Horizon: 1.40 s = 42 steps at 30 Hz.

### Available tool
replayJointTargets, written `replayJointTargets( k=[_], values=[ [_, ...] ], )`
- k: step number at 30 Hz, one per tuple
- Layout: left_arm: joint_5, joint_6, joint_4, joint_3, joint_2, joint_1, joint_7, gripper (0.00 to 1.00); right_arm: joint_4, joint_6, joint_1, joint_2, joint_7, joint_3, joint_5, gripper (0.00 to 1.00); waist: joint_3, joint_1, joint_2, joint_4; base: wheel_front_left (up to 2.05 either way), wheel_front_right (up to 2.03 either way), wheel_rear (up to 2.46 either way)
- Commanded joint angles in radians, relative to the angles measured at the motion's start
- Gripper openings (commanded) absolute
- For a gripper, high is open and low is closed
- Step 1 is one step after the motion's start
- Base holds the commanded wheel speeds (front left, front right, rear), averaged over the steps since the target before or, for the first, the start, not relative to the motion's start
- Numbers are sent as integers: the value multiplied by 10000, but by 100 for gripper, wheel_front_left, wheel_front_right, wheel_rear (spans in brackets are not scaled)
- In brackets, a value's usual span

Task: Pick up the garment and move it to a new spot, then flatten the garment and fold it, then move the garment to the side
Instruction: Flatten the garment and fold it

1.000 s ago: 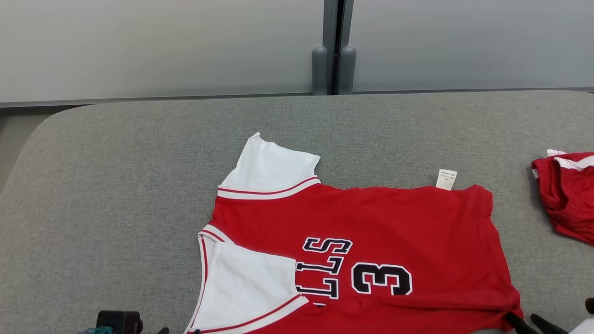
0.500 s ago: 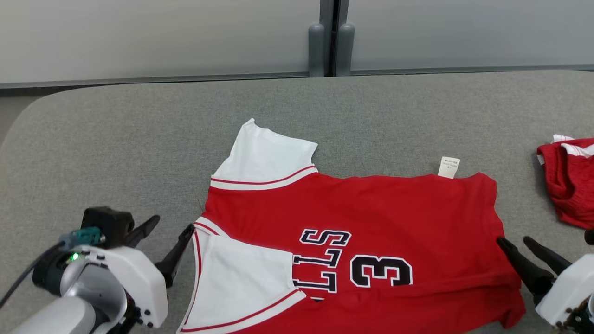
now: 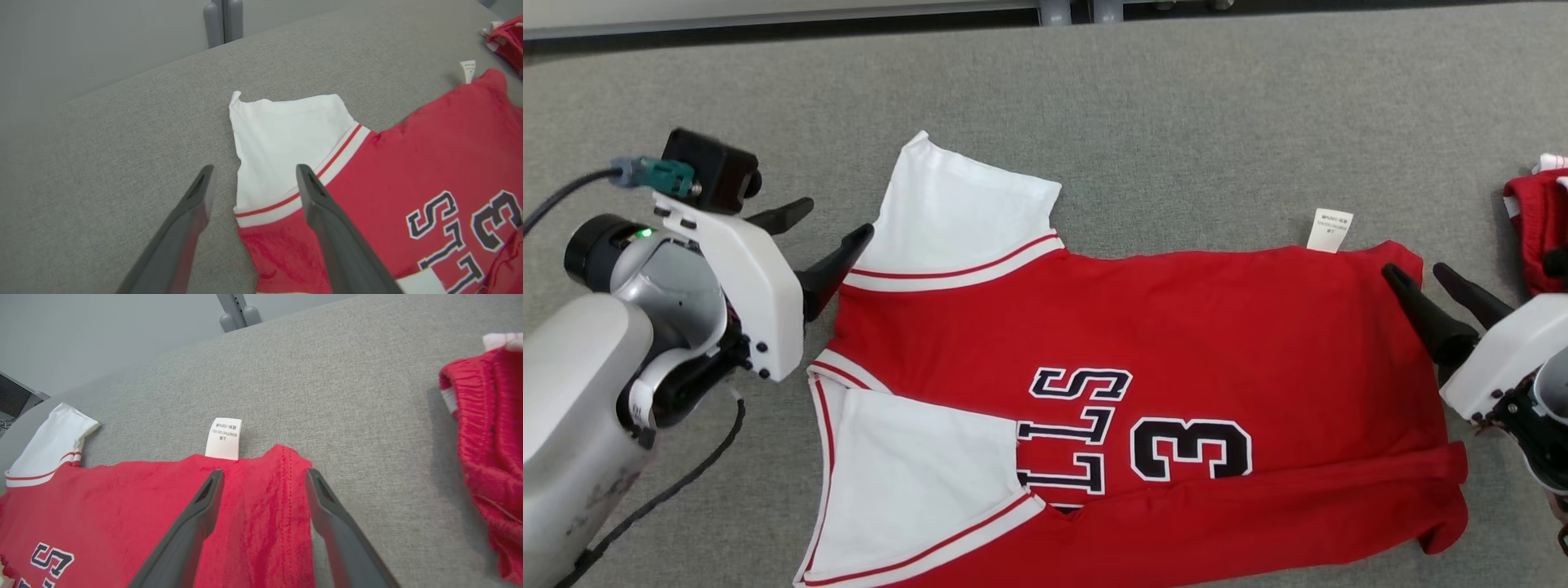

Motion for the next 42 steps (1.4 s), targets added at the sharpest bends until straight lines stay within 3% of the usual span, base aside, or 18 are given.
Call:
replayJointTargets(
  k=[1,5,11,28,29,30,31,32,42],
  values=[
    [-131,-158,197,-4,-86,-275,90,100,67,4,-193,6,62,-7,-23,100,321,0,0,-148,0,0,0],
    [-269,-769,1225,-166,-434,-1077,573,100,243,4,-738,119,170,25,-119,100,659,0,0,-353,0,0,0],
    [-383,-1277,2579,-456,-807,-2125,1088,100,462,4,-1508,381,479,255,-179,100,1267,0,0,-738,0,0,0],
    [-594,-1444,4545,-1034,-779,-3857,1294,100,582,4,-2337,870,636,1254,173,100,2149,0,0,-1539,0,0,0],
    [-649,-1445,4561,-1080,-771,-3925,1237,81,576,4,-2336,865,606,1319,209,92,2156,0,0,-1555,0,0,0],
    [-707,-1446,4567,-1139,-784,-3967,1218,46,562,4,-2333,854,576,1382,252,48,2152,0,0,-1560,0,0,0],
    [-757,-1446,4562,-1221,-792,-4000,1207,8,522,4,-2342,836,536,1471,320,31,2138,0,0,-1554,0,0,0],
    [-792,-1447,4554,-1330,-781,-4013,1286,0,519,6,-2340,808,467,1523,353,0,2114,0,0,-1541,0,0,0],
    [-1395,-1448,4353,-1686,-763,-4083,341,0,782,4,-2300,414,-480,1621,515,0,1445,0,0,-1113,0,0,0]
  ],
)
